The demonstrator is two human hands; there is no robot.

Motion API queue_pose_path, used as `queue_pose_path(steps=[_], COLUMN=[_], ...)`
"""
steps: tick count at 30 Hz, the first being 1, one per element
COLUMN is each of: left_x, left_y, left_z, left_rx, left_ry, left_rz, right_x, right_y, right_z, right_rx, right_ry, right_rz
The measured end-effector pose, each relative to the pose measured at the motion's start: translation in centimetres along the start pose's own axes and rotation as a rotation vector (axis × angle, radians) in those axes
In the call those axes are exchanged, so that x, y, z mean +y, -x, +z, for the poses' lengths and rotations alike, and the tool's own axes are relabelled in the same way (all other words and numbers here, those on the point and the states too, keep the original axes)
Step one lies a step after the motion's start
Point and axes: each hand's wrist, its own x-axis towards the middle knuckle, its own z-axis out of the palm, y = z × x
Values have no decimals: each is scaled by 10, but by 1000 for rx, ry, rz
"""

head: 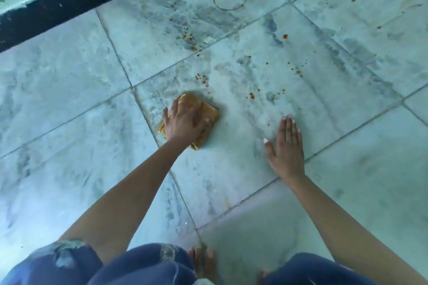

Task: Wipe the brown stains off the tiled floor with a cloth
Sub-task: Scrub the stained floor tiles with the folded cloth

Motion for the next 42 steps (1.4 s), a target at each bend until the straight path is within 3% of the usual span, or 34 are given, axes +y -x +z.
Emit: queue_pose_path(steps=[3,8,11,14,18,22,25,28,32,36,39,42], left_x=[-14,34,60,37,4,53,72,29,-15,52,96,73], left_y=[-8,-31,-16,14,1,-42,-21,26,5,-43,-29,21], left_z=[10,21,32,40,32,32,41,47,30,28,46,58], left_rx=[-47,-29,-74,-39,31,6,-6,-10,-15,-12,-32,-24], left_ry=[42,33,-77,-161,-104,-74,-124,-140,-131,-98,-129,-183], left_rz=[-20,-25,132,308,240,146,364,580,396,261,434,707], right_x=[0,-1,0,0,0,1,0,4,35,57,58,59], right_y=[-4,-6,-7,-8,-7,-8,-7,-6,1,8,9,9], right_z=[9,17,19,19,21,21,18,17,8,1,-1,-1], right_rx=[19,72,98,119,148,137,133,152,169,172,174,185], right_ry=[29,104,103,107,94,81,70,54,88,85,103,121], right_rz=[47,89,105,111,109,109,108,109,168,262,276,275])
